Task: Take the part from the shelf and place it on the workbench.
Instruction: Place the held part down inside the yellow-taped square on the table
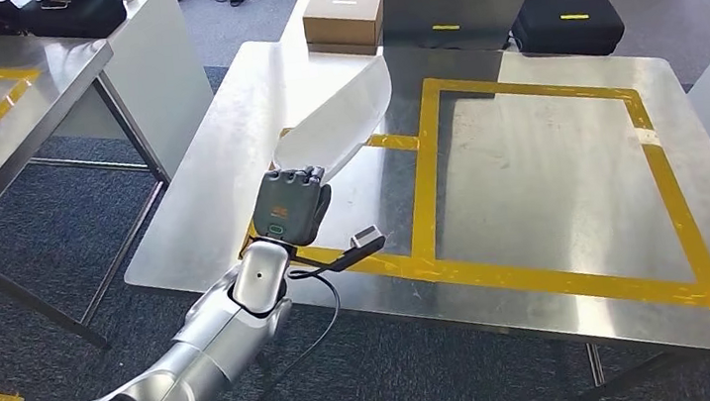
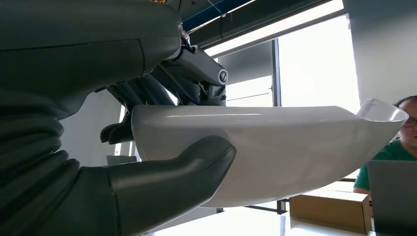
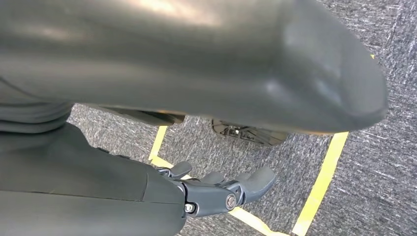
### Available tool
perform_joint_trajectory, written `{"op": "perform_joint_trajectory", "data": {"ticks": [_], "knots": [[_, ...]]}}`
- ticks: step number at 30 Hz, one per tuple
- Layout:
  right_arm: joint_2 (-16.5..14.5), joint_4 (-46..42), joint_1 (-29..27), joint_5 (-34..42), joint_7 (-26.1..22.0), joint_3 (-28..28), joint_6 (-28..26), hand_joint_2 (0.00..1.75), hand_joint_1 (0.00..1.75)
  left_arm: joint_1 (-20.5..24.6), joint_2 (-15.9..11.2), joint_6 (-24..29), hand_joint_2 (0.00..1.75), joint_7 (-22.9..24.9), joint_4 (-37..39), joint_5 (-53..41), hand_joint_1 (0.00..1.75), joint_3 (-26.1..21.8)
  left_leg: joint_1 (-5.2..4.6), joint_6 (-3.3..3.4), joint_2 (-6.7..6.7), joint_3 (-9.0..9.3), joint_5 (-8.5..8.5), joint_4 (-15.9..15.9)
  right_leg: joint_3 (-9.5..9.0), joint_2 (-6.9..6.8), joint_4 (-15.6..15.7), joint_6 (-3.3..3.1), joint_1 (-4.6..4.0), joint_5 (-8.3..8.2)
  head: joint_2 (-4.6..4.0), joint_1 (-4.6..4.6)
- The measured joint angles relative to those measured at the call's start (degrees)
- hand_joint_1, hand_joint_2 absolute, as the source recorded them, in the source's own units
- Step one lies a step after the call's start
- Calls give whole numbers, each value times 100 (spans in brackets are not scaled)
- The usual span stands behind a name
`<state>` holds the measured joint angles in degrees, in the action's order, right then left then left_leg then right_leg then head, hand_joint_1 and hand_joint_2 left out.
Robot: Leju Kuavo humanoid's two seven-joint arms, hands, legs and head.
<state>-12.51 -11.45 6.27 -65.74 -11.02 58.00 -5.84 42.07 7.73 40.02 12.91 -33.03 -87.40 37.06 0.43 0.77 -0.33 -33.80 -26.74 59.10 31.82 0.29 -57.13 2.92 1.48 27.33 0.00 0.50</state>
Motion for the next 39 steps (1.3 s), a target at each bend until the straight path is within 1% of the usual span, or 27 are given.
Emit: {"op": "perform_joint_trajectory", "data": {"ticks": [6, 13, 17, 19, 23, 31, 39], "knots": [[-10, 0, 7, 11, 16, 0, 0, 0, 0, 3, 22, 0, 175, -616, 107, -7, 175, -125, 0, 0, 0, 0, 0, 0, 0, 0, 0, -1, 0, 0, 0, 0], [-10, 0, 8, 25, 5, -1, 0, 0, 0, -2, 87, 0, 175, -850, 187, -6, 175, -331, 0, 0, -1, 0, 0, 0, 0, -1, -1, -1, 0, 0, 0, 0], [-10, 0, 10, 25, -4, -1, 0, 0, 0, -8, 115, 0, 175, -938, 217, -6, 0, -429, 0, 0, -1, 0, 0, 0, 0, -1, -1, -1, 0, 1, 0, 0], [-10, 0, 13, 27, -9, -1, 0, 0, 0, -11, 127, 1, 175, -908, 225, -7, 0, -467, 0, 0, -1, 0, 0, 0, 0, -1, -1, -1, 0, 1, 0, 0], [-10, 0, 22, 36, -13, 1, 0, 0, 0, -11, 150, 4, 0, -918, 267, -3, 0, -501, 0, 0, -1, 0, 0, 0, 0, -1, -1, -2, 0, 1, 0, 0], [-10, 0, 27, 32, 25, -1, 0, 0, 0, -9, 226, 4, 0, -1087, 420, -3, 0, -678, 0, 0, -1, 1, 0, 0, 0, -1, -2, -2, 0, 1, 0, 0], [-10, 0, 29, 9, 23, -1, 0, 0, 0, -8, 280, 4, 0, -1064, 564, -11, 0, -737, 0, 0, -1, 0, 0, 0, 0, -1, -2, -2, 0, 1, 0, 0]]}}
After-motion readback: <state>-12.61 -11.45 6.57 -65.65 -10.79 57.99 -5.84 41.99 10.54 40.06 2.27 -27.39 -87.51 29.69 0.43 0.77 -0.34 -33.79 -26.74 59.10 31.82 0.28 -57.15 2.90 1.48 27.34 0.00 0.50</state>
